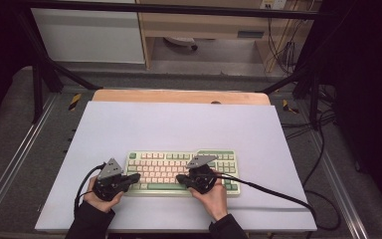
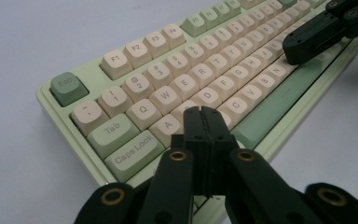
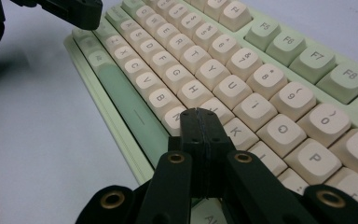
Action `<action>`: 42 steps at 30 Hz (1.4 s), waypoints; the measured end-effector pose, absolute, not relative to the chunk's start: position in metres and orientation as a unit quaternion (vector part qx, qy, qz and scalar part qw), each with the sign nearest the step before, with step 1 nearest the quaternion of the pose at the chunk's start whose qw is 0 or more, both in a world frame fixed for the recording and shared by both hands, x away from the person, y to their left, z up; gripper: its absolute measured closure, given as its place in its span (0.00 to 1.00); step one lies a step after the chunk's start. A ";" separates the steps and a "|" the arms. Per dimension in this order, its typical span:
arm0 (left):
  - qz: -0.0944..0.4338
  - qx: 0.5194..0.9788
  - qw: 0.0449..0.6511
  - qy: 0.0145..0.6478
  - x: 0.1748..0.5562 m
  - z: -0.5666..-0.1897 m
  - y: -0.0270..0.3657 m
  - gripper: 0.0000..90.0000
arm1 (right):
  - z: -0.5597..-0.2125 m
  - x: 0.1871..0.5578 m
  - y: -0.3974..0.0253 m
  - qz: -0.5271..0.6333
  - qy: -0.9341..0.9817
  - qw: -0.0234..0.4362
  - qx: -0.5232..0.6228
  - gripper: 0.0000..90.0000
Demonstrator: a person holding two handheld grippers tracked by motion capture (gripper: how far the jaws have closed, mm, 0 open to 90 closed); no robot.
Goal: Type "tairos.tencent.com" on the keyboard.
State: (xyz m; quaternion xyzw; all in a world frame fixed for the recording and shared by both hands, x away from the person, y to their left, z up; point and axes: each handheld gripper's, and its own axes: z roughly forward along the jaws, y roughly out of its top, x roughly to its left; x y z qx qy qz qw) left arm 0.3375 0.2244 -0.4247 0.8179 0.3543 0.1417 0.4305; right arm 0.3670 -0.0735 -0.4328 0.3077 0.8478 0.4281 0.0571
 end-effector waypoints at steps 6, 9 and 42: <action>0.142 0.818 0.432 0.353 0.337 -0.424 0.225 0.99 | -0.419 0.367 -0.082 0.435 0.844 0.074 0.306 1.00; 0.142 0.817 0.433 0.354 0.337 -0.423 0.226 0.99 | -0.412 0.368 -0.088 0.437 0.842 0.082 0.307 0.99; 0.150 0.824 0.412 0.358 0.338 -0.421 0.258 0.17 | -0.412 0.361 -0.208 0.424 0.809 0.129 0.387 0.07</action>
